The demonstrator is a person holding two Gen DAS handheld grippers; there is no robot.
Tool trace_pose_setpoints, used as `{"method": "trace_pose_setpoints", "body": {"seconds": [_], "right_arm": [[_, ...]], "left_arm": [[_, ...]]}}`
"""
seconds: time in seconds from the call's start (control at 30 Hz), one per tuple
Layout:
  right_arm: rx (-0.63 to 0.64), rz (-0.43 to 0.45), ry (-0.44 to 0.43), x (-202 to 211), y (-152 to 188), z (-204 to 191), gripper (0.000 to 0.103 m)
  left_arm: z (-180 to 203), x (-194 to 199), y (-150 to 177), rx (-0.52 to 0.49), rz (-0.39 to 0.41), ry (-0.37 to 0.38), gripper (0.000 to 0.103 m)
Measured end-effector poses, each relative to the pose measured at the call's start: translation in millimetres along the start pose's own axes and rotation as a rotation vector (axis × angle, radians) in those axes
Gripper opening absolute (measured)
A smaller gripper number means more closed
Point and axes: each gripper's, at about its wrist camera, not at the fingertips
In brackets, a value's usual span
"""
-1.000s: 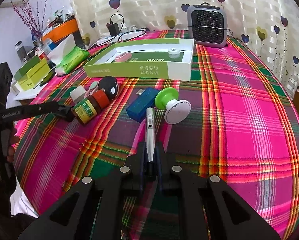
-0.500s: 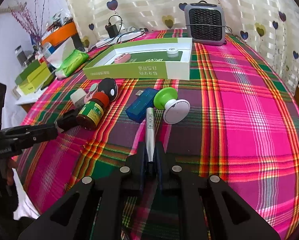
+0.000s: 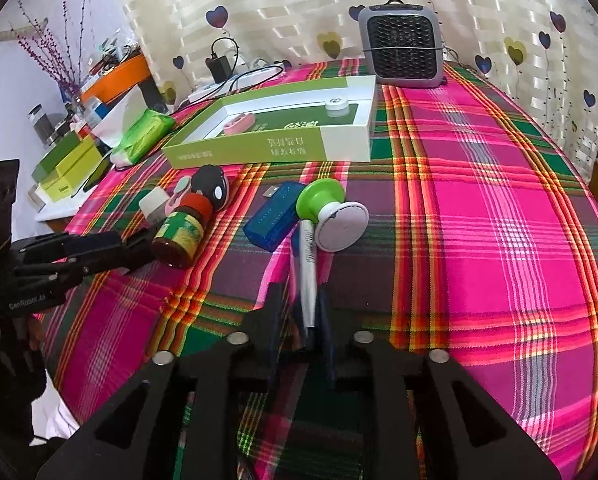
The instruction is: Organize rigid objects
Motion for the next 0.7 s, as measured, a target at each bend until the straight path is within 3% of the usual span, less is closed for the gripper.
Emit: {"method": "trace_pose_setpoints", "body": {"seconds": [0.13,0.4,0.6,0.7], "right_arm": [[0.006,0.010,0.031,1,0,0,0.043],[0.051,0.012,0.082,1,1,-3,0.043],[0.174,0.001,0.178,-5,1,-20,0.043],[0.149,0.003,0.167,-7,-1,-19,0.042]], "left_arm": [[0,-5,-3,-0.008,-0.009,0.006,0.036],[3,-14,-6,-0.012,-0.027,0.005,0.038],[16,-23,-5,-0.091,-0.055,-0.064,0.038],[17,-25,-7,-0.096,-0.057,-0.063,0.038]]}}
Point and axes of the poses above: each gripper's, at about its wrist camera, not at the fingertips, and x roughly against the way its jaws point, z to its right, y to its underside, and after that the axes turned 2 degrees about y, right-handed
